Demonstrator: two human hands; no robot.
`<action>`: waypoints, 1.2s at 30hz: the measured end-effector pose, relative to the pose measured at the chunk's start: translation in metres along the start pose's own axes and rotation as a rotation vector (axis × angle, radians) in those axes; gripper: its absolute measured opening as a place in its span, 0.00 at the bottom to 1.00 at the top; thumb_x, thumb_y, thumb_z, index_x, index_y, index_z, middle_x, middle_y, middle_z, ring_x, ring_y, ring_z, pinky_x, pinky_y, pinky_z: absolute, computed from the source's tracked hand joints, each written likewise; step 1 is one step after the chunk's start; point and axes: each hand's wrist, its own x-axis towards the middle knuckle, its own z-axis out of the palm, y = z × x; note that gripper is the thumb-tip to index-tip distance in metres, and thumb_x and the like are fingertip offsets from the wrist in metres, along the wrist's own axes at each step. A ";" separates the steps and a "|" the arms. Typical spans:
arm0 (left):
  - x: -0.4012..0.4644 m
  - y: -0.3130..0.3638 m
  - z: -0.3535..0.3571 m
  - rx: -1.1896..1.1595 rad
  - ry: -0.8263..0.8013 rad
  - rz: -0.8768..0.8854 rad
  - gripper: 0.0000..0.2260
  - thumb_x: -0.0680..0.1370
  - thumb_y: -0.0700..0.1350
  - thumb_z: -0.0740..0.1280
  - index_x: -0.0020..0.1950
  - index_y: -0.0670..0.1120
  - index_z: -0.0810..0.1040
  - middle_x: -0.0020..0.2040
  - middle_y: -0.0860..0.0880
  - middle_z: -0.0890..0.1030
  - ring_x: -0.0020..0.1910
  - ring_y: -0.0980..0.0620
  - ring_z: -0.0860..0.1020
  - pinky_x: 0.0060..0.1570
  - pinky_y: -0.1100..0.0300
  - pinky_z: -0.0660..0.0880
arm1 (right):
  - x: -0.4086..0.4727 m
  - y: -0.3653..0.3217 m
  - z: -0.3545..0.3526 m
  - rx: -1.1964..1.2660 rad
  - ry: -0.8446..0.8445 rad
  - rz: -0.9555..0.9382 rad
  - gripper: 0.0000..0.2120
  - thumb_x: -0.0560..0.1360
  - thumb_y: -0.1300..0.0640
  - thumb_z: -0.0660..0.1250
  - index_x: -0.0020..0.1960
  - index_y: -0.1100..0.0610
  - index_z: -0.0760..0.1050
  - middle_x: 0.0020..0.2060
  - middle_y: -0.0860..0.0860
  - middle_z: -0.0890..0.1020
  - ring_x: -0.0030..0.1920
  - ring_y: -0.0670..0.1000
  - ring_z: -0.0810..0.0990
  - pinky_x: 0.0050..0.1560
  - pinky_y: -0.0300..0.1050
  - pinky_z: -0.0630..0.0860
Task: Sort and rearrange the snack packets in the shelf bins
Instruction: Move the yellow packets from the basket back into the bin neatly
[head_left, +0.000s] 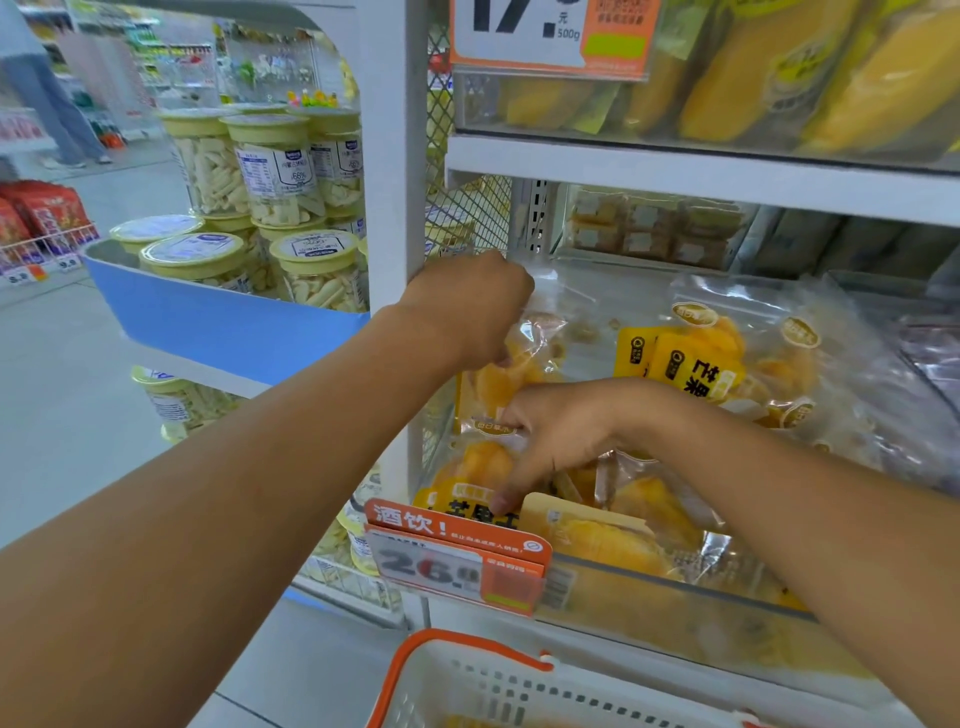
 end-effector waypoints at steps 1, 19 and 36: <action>0.000 0.000 0.000 0.002 0.003 -0.003 0.21 0.70 0.53 0.78 0.58 0.48 0.77 0.55 0.47 0.78 0.52 0.43 0.79 0.40 0.54 0.73 | -0.002 -0.001 0.000 0.016 -0.003 -0.003 0.29 0.68 0.42 0.79 0.59 0.59 0.76 0.48 0.56 0.80 0.44 0.50 0.77 0.22 0.36 0.73; 0.004 -0.004 0.001 -0.059 0.022 0.047 0.12 0.74 0.47 0.76 0.54 0.51 0.78 0.55 0.50 0.77 0.53 0.45 0.78 0.41 0.55 0.69 | -0.003 0.001 -0.007 0.259 0.078 -0.111 0.22 0.60 0.42 0.83 0.45 0.48 0.76 0.45 0.46 0.82 0.47 0.49 0.82 0.51 0.50 0.80; -0.015 0.005 -0.016 -0.345 -0.069 0.072 0.11 0.69 0.56 0.70 0.38 0.50 0.74 0.35 0.53 0.78 0.36 0.56 0.75 0.33 0.60 0.68 | 0.017 0.031 -0.022 0.108 0.862 -0.451 0.21 0.62 0.57 0.82 0.28 0.50 0.68 0.27 0.46 0.75 0.32 0.42 0.72 0.32 0.41 0.69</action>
